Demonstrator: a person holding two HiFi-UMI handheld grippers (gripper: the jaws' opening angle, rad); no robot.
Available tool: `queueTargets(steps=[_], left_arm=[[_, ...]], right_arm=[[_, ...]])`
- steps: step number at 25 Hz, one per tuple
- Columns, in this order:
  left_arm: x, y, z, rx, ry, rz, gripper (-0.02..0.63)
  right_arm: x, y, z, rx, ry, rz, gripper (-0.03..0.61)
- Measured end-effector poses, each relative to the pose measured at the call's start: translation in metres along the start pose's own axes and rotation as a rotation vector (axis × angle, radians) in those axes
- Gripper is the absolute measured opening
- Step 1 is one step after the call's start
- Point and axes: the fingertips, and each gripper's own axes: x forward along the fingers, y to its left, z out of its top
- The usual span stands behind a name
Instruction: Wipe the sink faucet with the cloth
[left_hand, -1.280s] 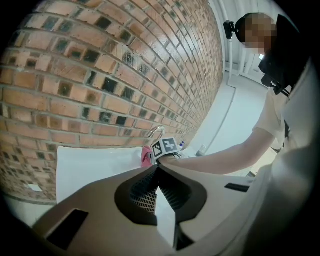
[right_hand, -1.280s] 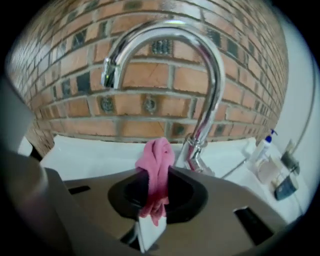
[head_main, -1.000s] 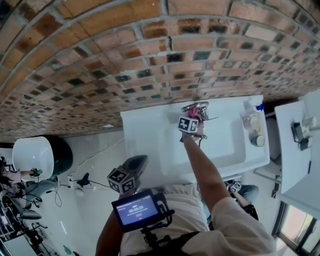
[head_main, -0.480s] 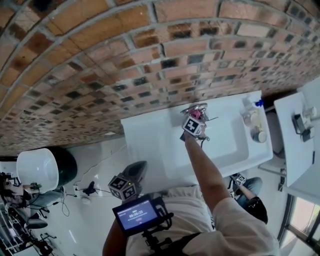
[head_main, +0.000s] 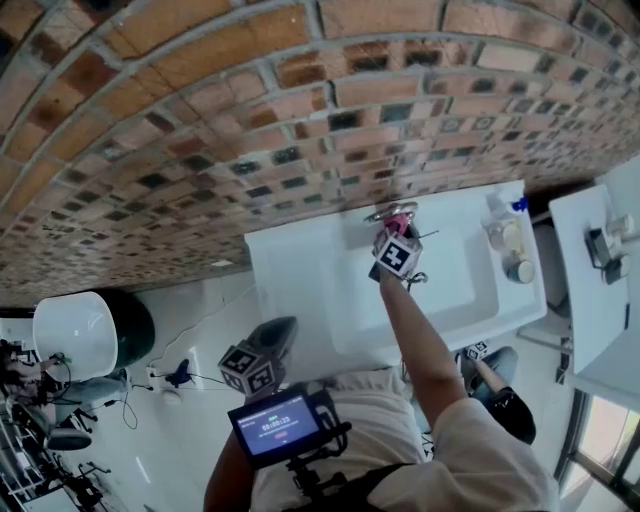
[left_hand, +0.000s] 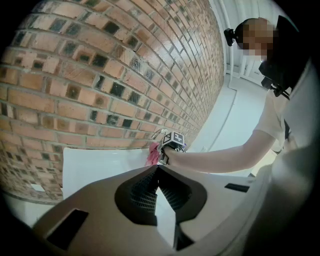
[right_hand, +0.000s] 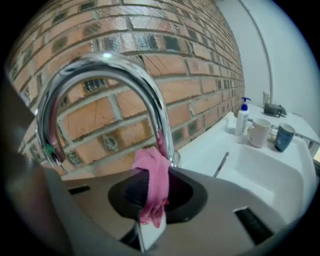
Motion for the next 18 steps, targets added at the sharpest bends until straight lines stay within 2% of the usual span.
queueTargets(steps=[12,18], left_arm=[[0.001,-0.008,0.001,0.009,-0.017,0.0,-0.006],[0.0,-0.011,-0.002,0.01,-0.019,0.001,-0.006]], right_arm=[[-0.038,0.008,0.046,-0.059,-0.148,0.11,0.069],[-0.056,0.015,0.06,-0.195,-0.23,0.154,0.069]])
